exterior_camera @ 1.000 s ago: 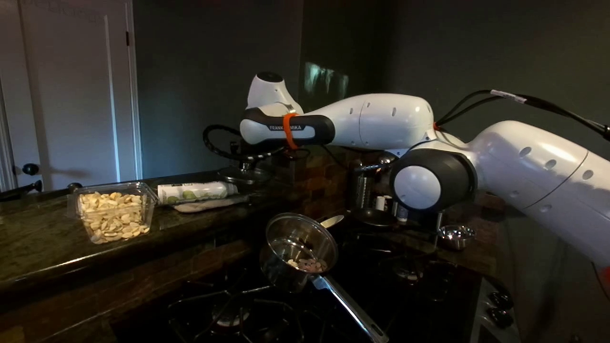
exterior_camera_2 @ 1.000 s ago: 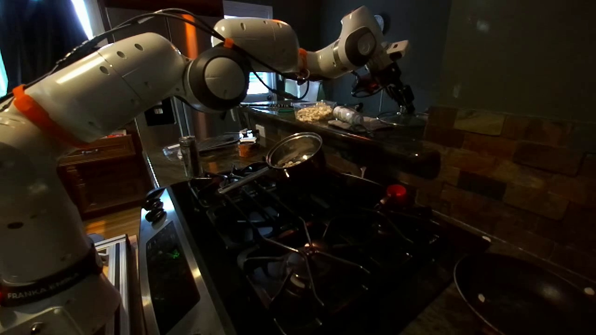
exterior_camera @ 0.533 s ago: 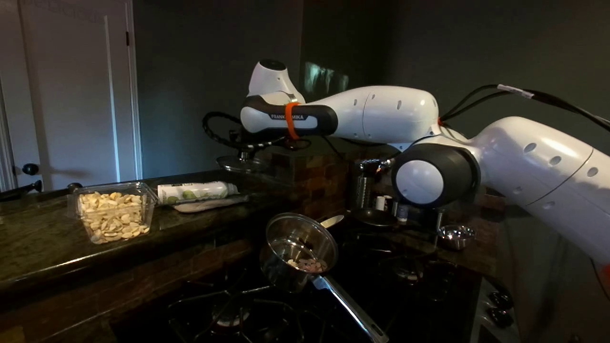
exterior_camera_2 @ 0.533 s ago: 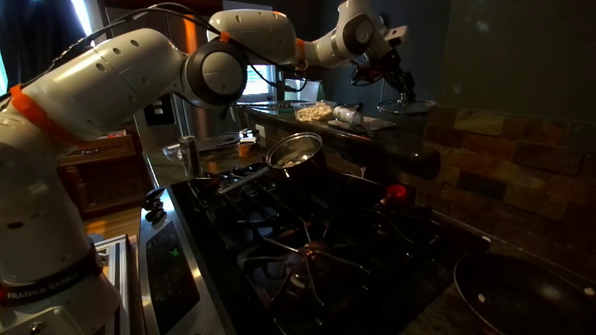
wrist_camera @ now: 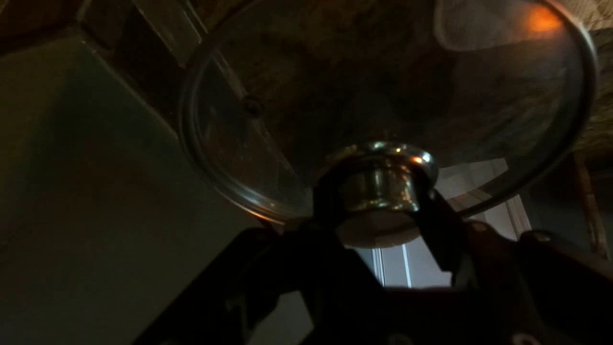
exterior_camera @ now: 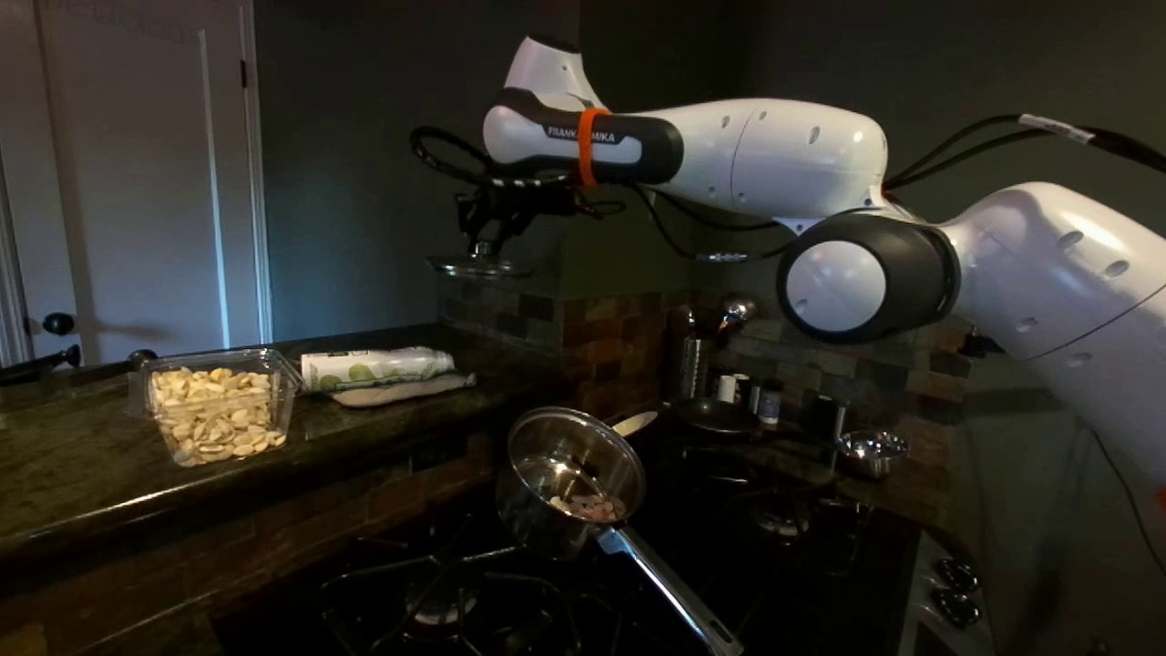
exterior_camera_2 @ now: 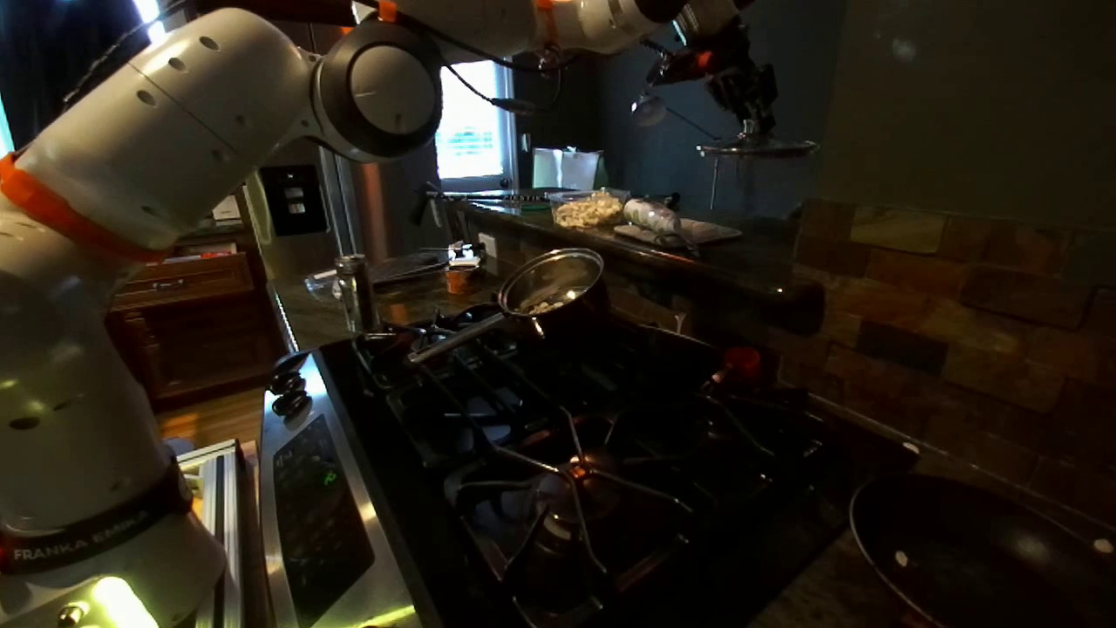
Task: Remove the lid from the countertop and place it on the pot
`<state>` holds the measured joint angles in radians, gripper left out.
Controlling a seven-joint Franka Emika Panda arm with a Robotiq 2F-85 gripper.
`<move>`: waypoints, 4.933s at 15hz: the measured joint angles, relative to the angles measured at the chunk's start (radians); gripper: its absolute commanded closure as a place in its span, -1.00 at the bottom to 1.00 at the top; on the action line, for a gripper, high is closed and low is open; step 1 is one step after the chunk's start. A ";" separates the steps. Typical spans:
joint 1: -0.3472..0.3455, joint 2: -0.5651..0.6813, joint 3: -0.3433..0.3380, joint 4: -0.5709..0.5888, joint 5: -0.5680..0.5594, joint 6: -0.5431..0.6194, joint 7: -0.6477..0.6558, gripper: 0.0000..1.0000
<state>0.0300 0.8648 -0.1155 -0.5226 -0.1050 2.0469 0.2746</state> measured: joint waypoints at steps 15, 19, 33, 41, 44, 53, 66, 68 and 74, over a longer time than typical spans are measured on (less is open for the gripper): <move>0.022 -0.082 0.062 -0.020 0.018 -0.169 -0.066 0.53; 0.014 -0.088 0.072 -0.029 0.027 -0.169 -0.096 0.53; -0.182 -0.345 0.178 -0.119 0.237 -0.627 -0.288 0.53; -0.247 -0.544 0.096 -0.363 0.097 -0.611 -0.352 0.53; -0.267 -0.628 0.062 -0.497 0.032 -0.542 -0.356 0.53; -0.332 -0.790 -0.029 -0.948 0.014 -0.165 -0.054 0.53; -0.322 -0.775 -0.089 -1.063 0.011 -0.107 -0.006 0.53; -0.329 -0.772 -0.123 -1.137 -0.004 -0.065 0.015 0.53; -0.362 -0.741 -0.194 -1.308 0.026 0.083 0.062 0.03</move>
<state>-0.3319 0.1237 -0.3097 -1.8309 -0.0792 2.1299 0.3363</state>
